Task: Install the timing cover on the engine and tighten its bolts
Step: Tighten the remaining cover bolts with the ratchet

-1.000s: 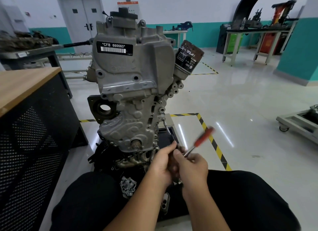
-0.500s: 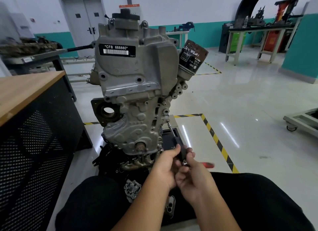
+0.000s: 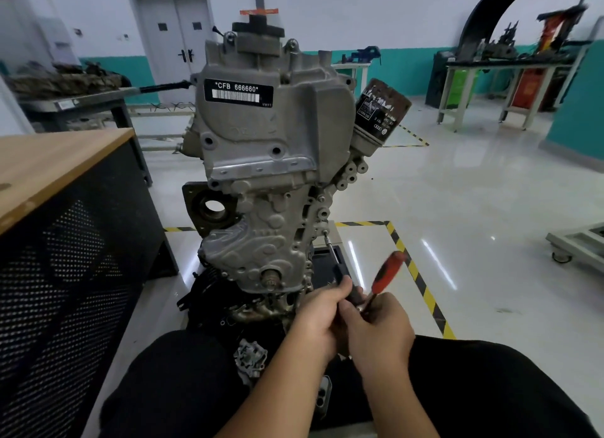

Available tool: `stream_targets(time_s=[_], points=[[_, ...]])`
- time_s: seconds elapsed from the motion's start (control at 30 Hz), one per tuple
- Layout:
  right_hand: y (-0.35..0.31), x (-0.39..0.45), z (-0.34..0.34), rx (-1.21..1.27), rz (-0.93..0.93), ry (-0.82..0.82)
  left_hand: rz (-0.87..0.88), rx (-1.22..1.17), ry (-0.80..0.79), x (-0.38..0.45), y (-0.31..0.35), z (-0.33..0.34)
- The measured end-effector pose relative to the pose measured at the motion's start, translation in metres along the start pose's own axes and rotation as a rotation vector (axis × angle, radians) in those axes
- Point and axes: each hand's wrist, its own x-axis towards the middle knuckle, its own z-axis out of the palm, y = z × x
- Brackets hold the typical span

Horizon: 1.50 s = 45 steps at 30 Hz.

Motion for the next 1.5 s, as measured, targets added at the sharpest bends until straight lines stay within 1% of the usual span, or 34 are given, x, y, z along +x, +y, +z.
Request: stream_targets(time_s=[0.03,0.07,0.1,0.17,0.2,0.23,0.27,0.3,0.37,0.4,0.43,0.47,0.6,0.63,0.67,0.7,0.8,0.87,0.9,0.93,1.0,1.03,1.07,1.1,1.17,1.2,1.23,1.27,1.3,1.37,1.4,1.43,1.47,1.5], points=[[0.002,0.0,0.005,0.083,-0.019,0.025,-0.009,0.004,-0.016,0.001,0.001,-0.002],[0.004,-0.002,0.007,0.171,0.02,-0.019,-0.024,-0.007,-0.042,0.0,0.003,-0.003],[0.003,-0.004,0.007,0.294,0.139,-0.083,-0.039,-0.033,-0.071,-0.001,0.005,-0.004],[-0.007,-0.013,0.004,0.698,0.48,-0.266,-0.053,-0.073,-0.111,-0.004,0.008,-0.006],[-0.007,-0.013,0.002,0.828,0.575,-0.3,-0.052,-0.085,-0.118,-0.005,0.009,-0.007],[-0.007,-0.013,0.0,0.86,0.583,-0.313,-0.045,-0.087,-0.113,-0.006,0.008,-0.007],[-0.008,-0.012,-0.001,0.778,0.505,-0.304,-0.03,-0.069,-0.101,-0.006,0.007,-0.005],[-0.007,-0.01,-0.001,0.592,0.37,-0.258,-0.01,-0.048,-0.067,-0.003,0.006,-0.004],[0.003,-0.005,0.0,0.122,0.056,-0.09,0.061,-0.016,0.009,0.003,0.002,-0.001],[0.009,-0.003,0.001,-0.01,-0.058,-0.037,0.101,0.018,0.045,0.007,0.001,-0.001],[0.014,-0.003,0.006,-0.017,-0.091,0.003,0.128,0.052,0.061,0.01,0.0,-0.002],[0.018,-0.005,0.009,0.013,-0.074,0.008,0.126,0.063,0.066,0.011,0.0,-0.003],[0.018,-0.003,0.014,0.599,0.4,-0.057,0.005,0.14,0.065,0.01,0.001,-0.008],[0.017,-0.001,0.013,0.626,0.452,-0.05,0.02,0.171,0.094,0.01,0.001,-0.007],[0.018,0.0,0.013,0.577,0.441,-0.047,0.06,0.18,0.121,0.011,0.0,-0.007],[0.021,0.001,0.013,0.458,0.373,-0.027,0.106,0.168,0.142,0.014,-0.003,-0.006],[0.029,0.003,0.012,0.052,0.011,0.107,0.184,0.093,0.165,0.015,-0.006,-0.006],[0.027,0.001,0.012,0.014,-0.046,0.124,0.162,0.092,0.157,0.013,-0.005,-0.005],[0.024,0.001,0.011,0.106,0.03,0.105,0.109,0.116,0.134,0.011,-0.004,-0.005],[0.018,0.0,0.009,0.273,0.16,0.044,0.038,0.143,0.098,0.008,-0.002,-0.004],[0.006,-0.002,0.006,0.644,0.439,-0.126,-0.04,0.154,0.051,0.004,-0.001,-0.003],[0.003,-0.001,0.003,0.691,0.483,-0.163,-0.035,0.124,0.058,0.004,0.0,-0.003],[0.002,-0.001,0.001,0.648,0.458,-0.177,-0.021,0.088,0.062,0.004,0.001,-0.002],[0.003,-0.001,-0.001,0.525,0.38,-0.158,-0.006,0.07,0.055,0.004,0.0,-0.001],[0.008,0.001,-0.002,0.236,0.176,-0.024,0.061,0.076,0.064,0.007,-0.002,-0.001],[0.009,0.001,0.0,0.189,0.11,0.013,0.104,0.099,0.079,0.008,-0.003,-0.002],[0.009,0.0,0.004,0.237,0.077,0.04,0.128,0.114,0.085,0.009,-0.003,-0.002],[0.01,-0.001,0.003,0.26,0.075,0.039,0.127,0.125,0.078,0.007,-0.003,-0.002],[0.007,0.0,0.003,0.317,0.149,0.011,0.104,0.125,0.061,0.004,-0.003,-0.002],[-0.005,-0.004,0.0,0.711,0.455,-0.159,0.042,0.1,0.046,0.002,-0.003,-0.001],[-0.006,-0.003,-0.002,0.838,0.564,-0.199,0.043,0.104,0.056,0.002,-0.002,-0.001],[-0.004,-0.002,-0.003,0.845,0.568,-0.211,0.064,0.126,0.084,0.002,-0.002,-0.002],[-0.002,-0.001,-0.002,0.709,0.489,-0.197,0.091,0.159,0.118,0.002,-0.003,-0.003],[0.004,0.0,-0.002,0.499,0.358,-0.148,0.119,0.188,0.145,0.004,-0.006,-0.003]])
